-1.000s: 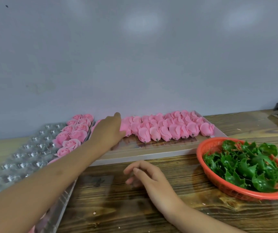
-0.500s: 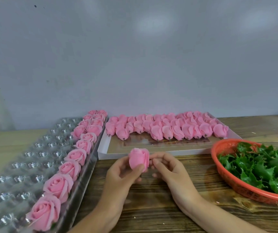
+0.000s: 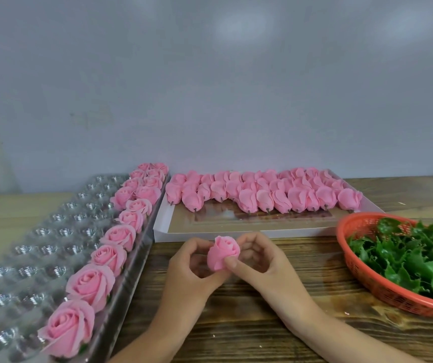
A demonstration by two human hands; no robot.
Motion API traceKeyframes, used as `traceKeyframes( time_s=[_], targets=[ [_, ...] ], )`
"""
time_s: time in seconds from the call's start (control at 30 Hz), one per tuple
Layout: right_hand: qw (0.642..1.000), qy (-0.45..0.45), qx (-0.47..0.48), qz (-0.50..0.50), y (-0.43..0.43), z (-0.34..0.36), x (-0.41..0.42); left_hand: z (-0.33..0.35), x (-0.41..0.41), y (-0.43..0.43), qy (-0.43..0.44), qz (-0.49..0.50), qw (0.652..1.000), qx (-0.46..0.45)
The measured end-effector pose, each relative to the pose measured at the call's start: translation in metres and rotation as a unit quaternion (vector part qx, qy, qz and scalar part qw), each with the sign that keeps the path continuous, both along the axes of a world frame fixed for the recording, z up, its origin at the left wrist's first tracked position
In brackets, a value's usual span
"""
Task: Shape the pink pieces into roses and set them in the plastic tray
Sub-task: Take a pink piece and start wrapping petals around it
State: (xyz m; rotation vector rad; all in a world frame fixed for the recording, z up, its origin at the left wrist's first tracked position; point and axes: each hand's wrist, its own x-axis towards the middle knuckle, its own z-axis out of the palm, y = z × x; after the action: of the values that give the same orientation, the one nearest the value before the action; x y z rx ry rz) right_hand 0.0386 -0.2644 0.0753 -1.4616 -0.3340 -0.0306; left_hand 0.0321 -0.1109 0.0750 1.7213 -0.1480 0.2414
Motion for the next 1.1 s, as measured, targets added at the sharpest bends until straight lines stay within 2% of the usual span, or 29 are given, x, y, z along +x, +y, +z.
traceKeyframes(
  time_s=[0.2,0.47,0.73,0.9,1.1],
  targets=[
    [0.999,-0.015,-0.043,-0.012,0.000,-0.001,0.000,-0.002,0.000,-0.001,-0.037,0.026,0.994,0.097],
    [0.997,-0.038,-0.071,-0.015,0.000,-0.001,-0.002,-0.003,0.001,0.000,-0.041,-0.005,0.981,0.188],
    [0.991,-0.071,-0.108,0.021,-0.001,-0.003,-0.002,-0.004,0.007,-0.002,-0.012,-0.047,0.973,0.227],
    [0.991,-0.066,-0.112,0.034,0.001,-0.002,-0.003,-0.004,0.012,0.002,-0.012,-0.022,0.954,0.299],
    [0.990,-0.070,-0.119,0.029,0.002,-0.002,-0.003,-0.008,0.009,0.003,-0.007,-0.010,0.949,0.314]
  ],
)
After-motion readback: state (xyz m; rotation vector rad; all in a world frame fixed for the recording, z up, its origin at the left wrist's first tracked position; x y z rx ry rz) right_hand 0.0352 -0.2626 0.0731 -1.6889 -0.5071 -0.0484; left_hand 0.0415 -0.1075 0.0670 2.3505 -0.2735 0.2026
